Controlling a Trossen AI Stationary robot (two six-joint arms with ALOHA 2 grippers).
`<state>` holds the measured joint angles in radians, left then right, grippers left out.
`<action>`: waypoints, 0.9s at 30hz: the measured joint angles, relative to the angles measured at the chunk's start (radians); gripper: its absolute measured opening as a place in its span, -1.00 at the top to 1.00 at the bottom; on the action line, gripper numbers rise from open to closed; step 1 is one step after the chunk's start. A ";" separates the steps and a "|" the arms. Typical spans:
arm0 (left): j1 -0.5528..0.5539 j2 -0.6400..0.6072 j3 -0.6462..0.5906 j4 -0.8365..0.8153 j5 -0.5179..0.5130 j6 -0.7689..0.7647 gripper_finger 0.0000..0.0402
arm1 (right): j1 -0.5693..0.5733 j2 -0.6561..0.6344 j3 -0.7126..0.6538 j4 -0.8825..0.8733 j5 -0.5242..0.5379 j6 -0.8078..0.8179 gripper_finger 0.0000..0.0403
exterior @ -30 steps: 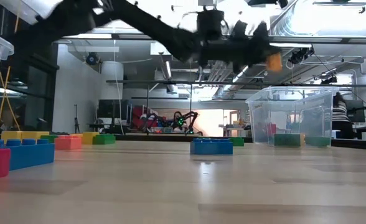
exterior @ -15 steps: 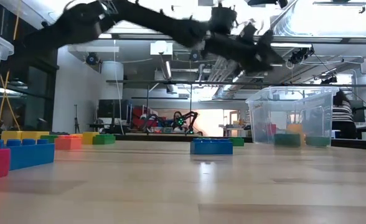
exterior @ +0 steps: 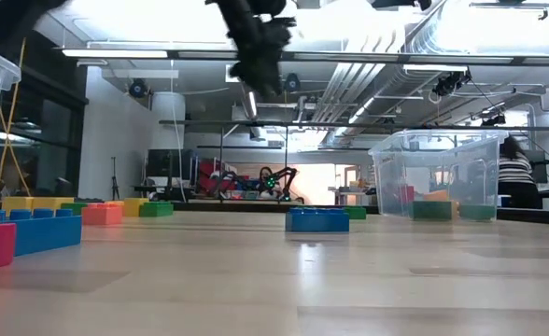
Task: Sort blocks by size
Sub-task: Put the left large blue game piece into the right transparent bin
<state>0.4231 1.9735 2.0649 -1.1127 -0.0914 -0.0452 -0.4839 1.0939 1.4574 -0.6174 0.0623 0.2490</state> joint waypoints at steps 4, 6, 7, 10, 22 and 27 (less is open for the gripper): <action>0.001 -0.217 -0.407 0.214 -0.070 -0.131 0.10 | 0.000 0.000 0.000 -0.003 0.005 -0.004 -0.58; -0.001 -0.332 -0.595 0.290 -0.051 -0.212 0.12 | 0.000 0.000 0.000 -0.007 0.005 -0.005 -0.58; -0.008 -0.390 -0.678 0.311 -0.019 -0.237 0.13 | 0.000 0.000 0.000 -0.007 0.005 -0.006 -0.58; -0.082 -0.533 -0.884 0.346 0.068 -0.249 0.13 | 0.000 0.002 0.000 -0.007 0.005 -0.017 -0.58; -0.490 -0.603 -1.020 0.366 0.116 0.115 0.13 | -0.001 0.067 0.000 -0.035 -0.003 -0.023 -0.58; -0.586 -0.567 -0.951 0.294 0.309 -0.057 0.08 | -0.001 0.099 0.000 -0.055 -0.012 -0.023 -0.58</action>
<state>-0.1628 1.4070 1.1134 -0.8191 0.2181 -0.1025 -0.4847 1.1933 1.4574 -0.6723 0.0499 0.2260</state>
